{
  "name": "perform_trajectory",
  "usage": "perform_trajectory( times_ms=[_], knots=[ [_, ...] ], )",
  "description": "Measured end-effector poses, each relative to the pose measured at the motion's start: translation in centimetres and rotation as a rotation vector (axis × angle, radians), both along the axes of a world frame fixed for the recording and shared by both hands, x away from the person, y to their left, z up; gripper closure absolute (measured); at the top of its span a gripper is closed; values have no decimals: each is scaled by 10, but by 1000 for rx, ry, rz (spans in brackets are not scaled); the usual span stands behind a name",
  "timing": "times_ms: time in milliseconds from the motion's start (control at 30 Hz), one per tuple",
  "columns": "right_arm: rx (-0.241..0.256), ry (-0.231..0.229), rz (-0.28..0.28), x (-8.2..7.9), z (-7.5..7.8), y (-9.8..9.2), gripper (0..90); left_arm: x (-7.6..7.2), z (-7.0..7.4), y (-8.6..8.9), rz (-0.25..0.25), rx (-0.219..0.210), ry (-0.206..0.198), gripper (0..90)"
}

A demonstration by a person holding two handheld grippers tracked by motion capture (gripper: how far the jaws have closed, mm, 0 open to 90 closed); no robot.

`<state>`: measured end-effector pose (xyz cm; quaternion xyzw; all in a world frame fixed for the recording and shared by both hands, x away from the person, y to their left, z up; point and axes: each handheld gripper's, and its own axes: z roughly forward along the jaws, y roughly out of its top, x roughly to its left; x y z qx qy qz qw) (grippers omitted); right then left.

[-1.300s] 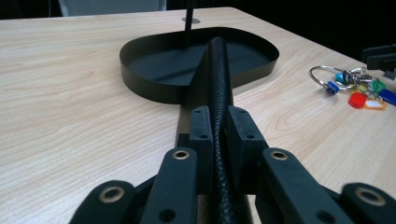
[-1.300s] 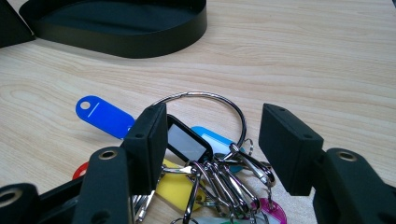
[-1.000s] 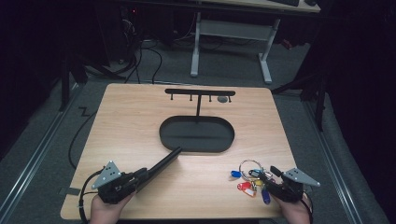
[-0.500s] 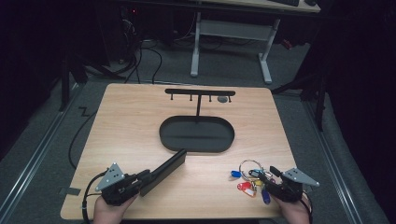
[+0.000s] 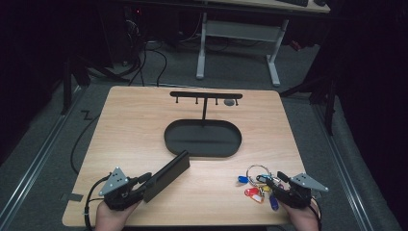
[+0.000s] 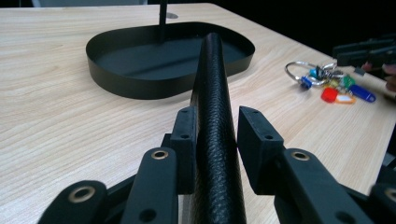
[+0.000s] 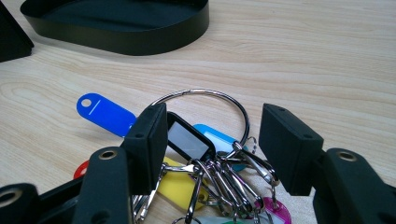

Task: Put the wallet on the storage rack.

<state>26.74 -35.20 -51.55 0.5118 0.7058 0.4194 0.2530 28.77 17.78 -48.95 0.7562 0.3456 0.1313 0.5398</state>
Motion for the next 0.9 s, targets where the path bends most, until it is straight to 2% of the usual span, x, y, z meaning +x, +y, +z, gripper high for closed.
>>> perform_trajectory(
  times_ms=[33,100,300,333,367,400,433,567,600,633,667,733,800,900],
  knots=[
    [0,0,0,0,0,0,425,0,0,0,0,0,0,679],
    [0,0,0,0,0,0,425,-1,0,-3,-1,34,-10,660],
    [0,1,1,0,0,0,425,-3,1,-12,12,159,-43,602],
    [0,1,2,0,0,0,425,-3,1,-12,12,159,-43,600],
    [-1,1,3,0,0,0,425,-4,2,-15,13,199,-47,599],
    [-1,1,3,0,0,0,425,-4,3,-16,11,215,-46,598],
    [-1,1,3,0,0,0,425,-4,3,-16,11,215,-46,598],
    [-1,3,2,0,0,-1,425,-6,8,-20,3,254,-50,613],
    [1,5,1,0,0,0,425,-5,9,-22,3,275,-46,620],
    [1,5,1,0,0,0,425,-5,9,-22,3,275,-46,618],
    [6,6,2,0,0,0,425,-4,10,-24,-3,300,-25,619],
    [5,4,4,0,0,1,424,-4,11,-25,-1,312,-28,614],
    [6,-3,6,-1,1,0,425,-3,14,-30,-17,360,-25,595],
    [7,-4,10,0,2,0,424,-1,16,-33,-34,384,-16,571]
  ],
)
